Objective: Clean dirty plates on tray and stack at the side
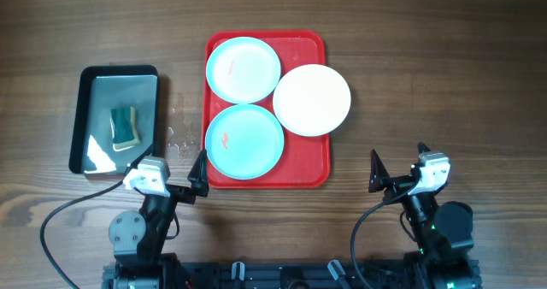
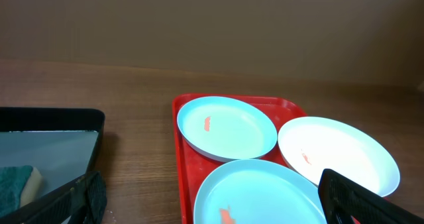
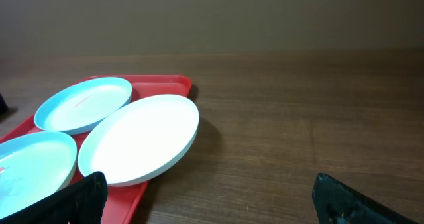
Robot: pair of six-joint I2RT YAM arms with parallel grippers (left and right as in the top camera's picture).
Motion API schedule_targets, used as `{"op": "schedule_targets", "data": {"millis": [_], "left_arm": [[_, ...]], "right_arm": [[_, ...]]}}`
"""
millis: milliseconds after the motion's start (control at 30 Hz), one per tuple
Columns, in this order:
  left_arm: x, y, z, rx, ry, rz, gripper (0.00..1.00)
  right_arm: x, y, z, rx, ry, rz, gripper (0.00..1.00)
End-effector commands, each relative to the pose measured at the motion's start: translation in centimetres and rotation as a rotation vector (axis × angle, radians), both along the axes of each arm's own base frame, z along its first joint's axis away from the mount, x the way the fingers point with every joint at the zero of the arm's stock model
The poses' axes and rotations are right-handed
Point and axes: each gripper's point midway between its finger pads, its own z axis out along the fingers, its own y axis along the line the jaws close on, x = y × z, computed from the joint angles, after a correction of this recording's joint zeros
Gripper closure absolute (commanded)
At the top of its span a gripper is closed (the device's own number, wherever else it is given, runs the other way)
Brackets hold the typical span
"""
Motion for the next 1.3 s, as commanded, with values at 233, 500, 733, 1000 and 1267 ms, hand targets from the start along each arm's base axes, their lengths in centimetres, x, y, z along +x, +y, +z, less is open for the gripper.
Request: {"op": "schedule_targets", "data": {"millis": [233, 500, 733, 1000, 1267], "left_arm": [[0.0, 0.1, -0.2, 0.021, -0.007, 0.007, 0.00], [0.0, 0.1, -0.2, 0.021, -0.007, 0.007, 0.00], [0.0, 0.1, -0.2, 0.021, -0.007, 0.007, 0.00], [0.1, 0.1, 0.1, 0.021, -0.018, 0.007, 0.00], [0.1, 0.1, 0.1, 0.021, -0.018, 0.007, 0.00]], "right_arm": [[-0.1, 0.1, 0.9, -0.005, -0.026, 0.004, 0.00], [-0.1, 0.1, 0.9, -0.006, -0.026, 0.004, 0.00], [-0.1, 0.1, 0.9, -0.005, -0.026, 0.004, 0.00], [0.2, -2.1, 0.9, -0.307, -0.068, -0.069, 0.00], [0.3, -3.3, 1.4, -0.808, -0.124, -0.046, 0.00]]}}
